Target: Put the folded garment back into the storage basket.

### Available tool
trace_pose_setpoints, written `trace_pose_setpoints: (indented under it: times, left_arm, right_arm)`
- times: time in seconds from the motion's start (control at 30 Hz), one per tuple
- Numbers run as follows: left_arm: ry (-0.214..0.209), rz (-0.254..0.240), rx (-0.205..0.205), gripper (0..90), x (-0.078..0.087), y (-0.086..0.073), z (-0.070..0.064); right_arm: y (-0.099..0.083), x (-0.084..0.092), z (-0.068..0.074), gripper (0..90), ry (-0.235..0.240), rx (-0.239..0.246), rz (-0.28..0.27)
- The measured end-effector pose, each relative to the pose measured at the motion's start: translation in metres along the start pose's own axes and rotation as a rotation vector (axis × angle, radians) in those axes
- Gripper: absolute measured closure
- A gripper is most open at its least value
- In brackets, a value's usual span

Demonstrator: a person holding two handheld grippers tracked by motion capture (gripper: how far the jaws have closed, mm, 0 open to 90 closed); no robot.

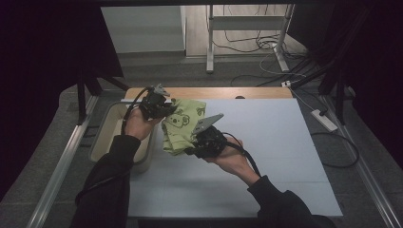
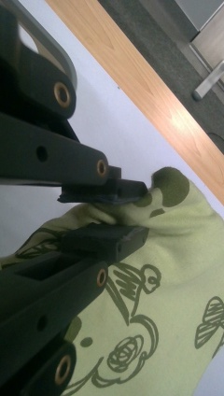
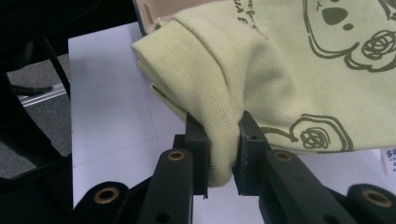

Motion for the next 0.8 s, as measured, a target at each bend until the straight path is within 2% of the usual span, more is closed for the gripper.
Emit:
trace_pose_setpoints:
  times: [0.37, 0.8]
  left_arm:
    - [0.024, -0.006, 0.029, 78.1, 0.013, -0.011, 0.012]
    - [0.031, -0.013, 0.094, 78.0, 0.027, -0.026, 0.028]
  right_arm:
    - [0.016, -0.008, 0.007, 78.2, 0.022, 0.009, -0.022]
    - [0.033, -0.023, 0.016, 78.2, 0.046, 0.008, -0.03]
Point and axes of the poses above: each handheld gripper's, and its own axes: x roughly backward along the jaws, y roughly out of its top, z roughly to its left, the point moved 9 cm from there along -x, roughly forward along the jaws, and after that the axes turned 13 degrees about -x, right-handed, at the moved point
